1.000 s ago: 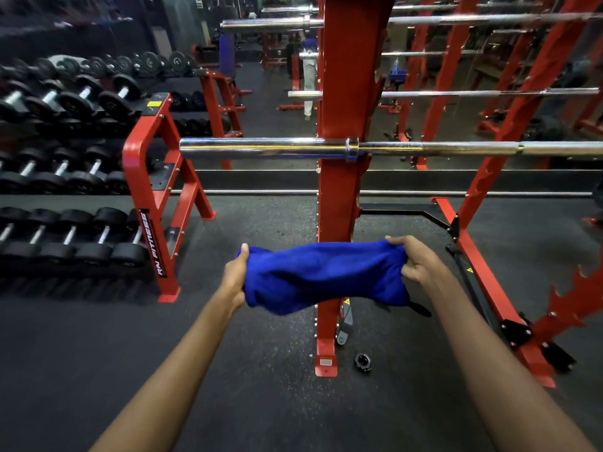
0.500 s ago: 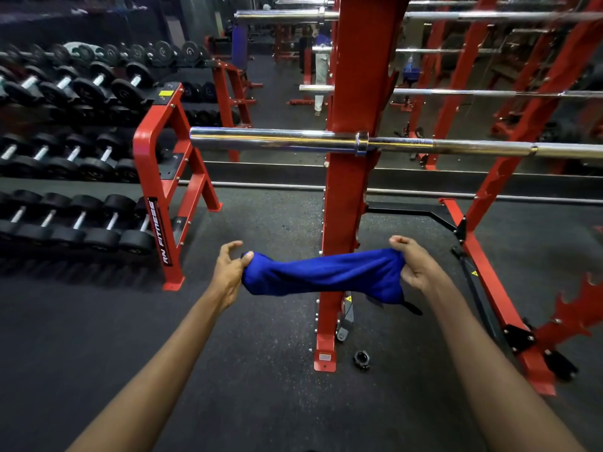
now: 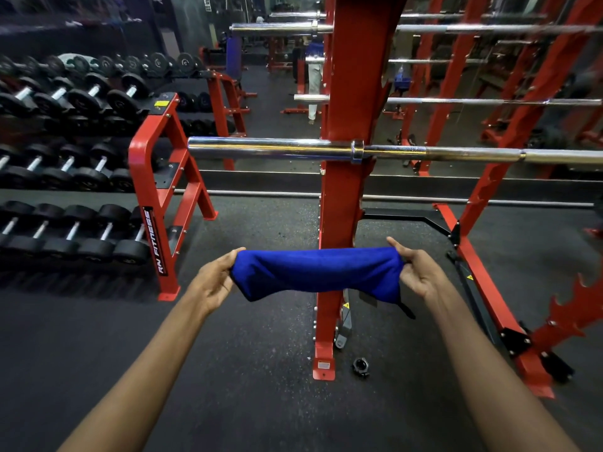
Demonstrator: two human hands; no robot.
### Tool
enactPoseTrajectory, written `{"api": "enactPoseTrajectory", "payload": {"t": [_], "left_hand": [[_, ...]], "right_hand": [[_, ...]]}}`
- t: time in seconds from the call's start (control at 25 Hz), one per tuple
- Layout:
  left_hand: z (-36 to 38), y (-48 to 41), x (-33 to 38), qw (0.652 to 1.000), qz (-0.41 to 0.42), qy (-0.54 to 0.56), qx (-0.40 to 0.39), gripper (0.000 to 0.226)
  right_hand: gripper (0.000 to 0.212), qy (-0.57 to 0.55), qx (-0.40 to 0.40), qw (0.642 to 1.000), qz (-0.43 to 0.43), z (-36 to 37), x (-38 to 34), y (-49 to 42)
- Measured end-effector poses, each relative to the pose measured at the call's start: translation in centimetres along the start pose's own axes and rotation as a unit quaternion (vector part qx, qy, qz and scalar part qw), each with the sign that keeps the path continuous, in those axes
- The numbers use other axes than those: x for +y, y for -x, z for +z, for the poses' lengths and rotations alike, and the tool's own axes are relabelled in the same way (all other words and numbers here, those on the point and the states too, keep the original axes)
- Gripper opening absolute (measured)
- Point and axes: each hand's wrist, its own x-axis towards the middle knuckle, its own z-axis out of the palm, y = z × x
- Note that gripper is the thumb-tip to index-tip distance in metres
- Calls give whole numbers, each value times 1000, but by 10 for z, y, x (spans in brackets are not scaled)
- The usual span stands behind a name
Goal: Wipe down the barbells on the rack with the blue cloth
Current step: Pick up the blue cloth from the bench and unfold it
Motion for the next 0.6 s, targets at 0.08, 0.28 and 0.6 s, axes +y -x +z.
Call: {"api": "enactPoseTrajectory", "payload": {"t": [0.08, 0.28, 0.6], "left_hand": [[-4, 3, 4, 991, 42, -111, -55, 27], [-16, -9, 12, 747, 267, -608, 49, 23], [13, 23, 3, 873, 222, -434, 18, 37]], "right_hand": [[31, 77, -18, 996, -49, 3, -3, 4], [30, 680, 123, 688, -220, 2, -11, 1], [23, 574, 115, 763, -273, 37, 20, 31]]}}
